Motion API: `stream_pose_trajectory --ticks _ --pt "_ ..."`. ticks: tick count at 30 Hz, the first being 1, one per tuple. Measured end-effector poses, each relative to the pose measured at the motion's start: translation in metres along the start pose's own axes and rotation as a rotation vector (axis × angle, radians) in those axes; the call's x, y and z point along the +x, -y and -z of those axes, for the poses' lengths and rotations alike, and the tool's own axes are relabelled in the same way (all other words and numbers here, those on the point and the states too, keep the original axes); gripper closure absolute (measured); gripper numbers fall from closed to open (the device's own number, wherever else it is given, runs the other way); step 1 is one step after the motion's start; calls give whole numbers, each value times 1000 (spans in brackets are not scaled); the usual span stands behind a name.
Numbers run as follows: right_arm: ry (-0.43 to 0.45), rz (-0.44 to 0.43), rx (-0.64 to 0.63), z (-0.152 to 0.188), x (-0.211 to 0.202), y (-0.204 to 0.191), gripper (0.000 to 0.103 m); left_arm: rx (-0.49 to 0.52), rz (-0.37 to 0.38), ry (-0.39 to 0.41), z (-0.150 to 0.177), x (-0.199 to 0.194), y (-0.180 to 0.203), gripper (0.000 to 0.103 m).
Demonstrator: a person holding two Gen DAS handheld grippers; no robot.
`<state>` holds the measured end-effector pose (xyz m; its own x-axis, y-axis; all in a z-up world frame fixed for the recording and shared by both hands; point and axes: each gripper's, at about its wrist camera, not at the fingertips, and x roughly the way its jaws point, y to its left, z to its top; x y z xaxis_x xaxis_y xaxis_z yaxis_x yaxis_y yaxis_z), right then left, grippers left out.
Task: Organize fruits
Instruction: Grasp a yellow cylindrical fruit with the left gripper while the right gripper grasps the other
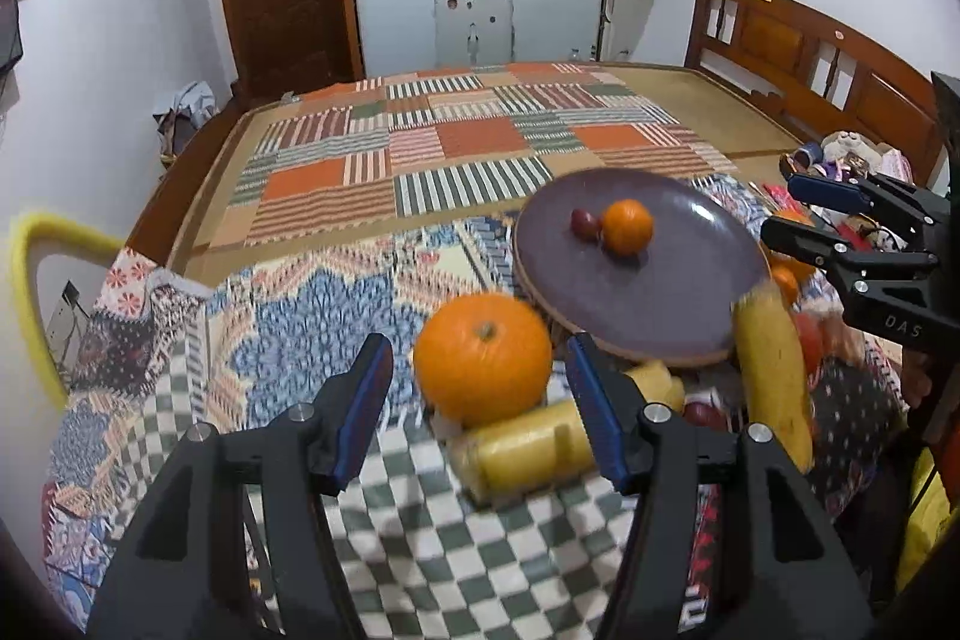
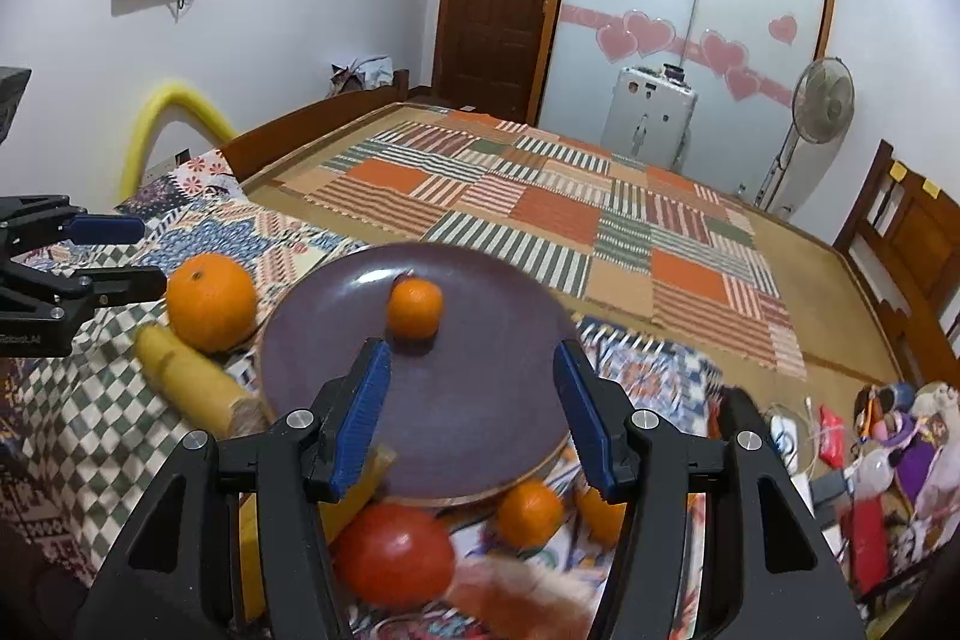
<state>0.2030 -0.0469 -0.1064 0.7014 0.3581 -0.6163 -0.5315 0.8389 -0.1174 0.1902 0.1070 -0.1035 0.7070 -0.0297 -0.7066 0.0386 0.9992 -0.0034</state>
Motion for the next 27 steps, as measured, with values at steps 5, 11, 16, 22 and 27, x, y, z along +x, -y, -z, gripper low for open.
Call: stream_pose_trajectory --ticks 5,11,16,22,27 --pt "12 8 29 19 -12 -9 50 18 21 -33 20 7 4 43" --pt "16 -13 30 30 -22 -23 49 33 59 -55 35 15 14 43" --pt "12 -35 22 36 -22 -33 43 35 79 -44 34 21 16 32" --pt "4 -44 44 47 -17 -36 42 31 117 -38 26 24 13 31" --pt "5 -51 28 49 -19 -43 41 68 123 -28 23 26 18 31"
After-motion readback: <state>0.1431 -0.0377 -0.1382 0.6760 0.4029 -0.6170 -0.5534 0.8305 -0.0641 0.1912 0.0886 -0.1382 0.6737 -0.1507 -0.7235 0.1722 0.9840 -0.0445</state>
